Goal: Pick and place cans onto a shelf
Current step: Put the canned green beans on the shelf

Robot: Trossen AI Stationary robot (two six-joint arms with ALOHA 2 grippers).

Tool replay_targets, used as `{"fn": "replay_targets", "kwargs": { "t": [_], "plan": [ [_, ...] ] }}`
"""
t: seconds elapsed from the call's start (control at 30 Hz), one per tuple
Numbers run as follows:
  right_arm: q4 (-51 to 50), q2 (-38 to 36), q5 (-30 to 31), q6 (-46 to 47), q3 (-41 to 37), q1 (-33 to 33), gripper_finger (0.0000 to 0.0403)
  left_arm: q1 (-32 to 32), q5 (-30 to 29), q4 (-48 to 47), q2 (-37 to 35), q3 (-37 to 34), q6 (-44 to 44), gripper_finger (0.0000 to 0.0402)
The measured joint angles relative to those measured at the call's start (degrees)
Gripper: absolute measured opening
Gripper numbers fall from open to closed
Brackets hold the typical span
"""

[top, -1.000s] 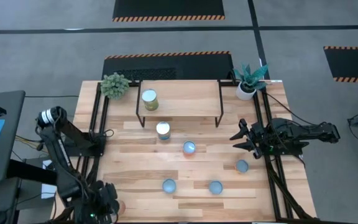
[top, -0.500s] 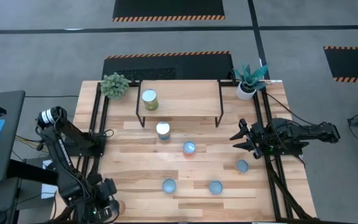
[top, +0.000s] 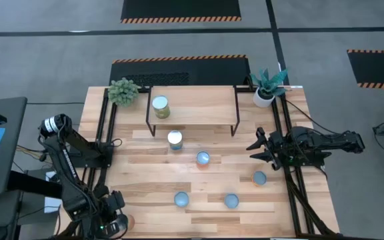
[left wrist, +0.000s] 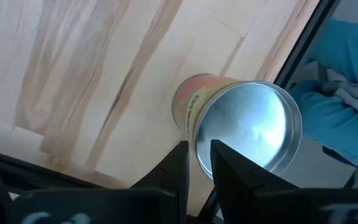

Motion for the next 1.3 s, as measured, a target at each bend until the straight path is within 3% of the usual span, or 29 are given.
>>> {"fn": "replay_targets", "kwargs": {
  "t": [0.8,1.13,1.3],
  "plan": [
    [0.0,0.0,0.0,-0.5,0.0,0.0,0.0182,0.0,-1.0,1.0,0.0,0.0,-2.8,0.0052],
    [0.0,0.0,0.0,-2.5,0.0,0.0,0.0182,1.4,-1.6,-1.1,-0.4,0.0,0.3,0.0052],
    [0.0,0.0,0.0,-2.9,0.0,0.0,0.0182,3.0,-3.1,-3.6,-0.5,3.4,5.2,0.0052]
  ]
}}
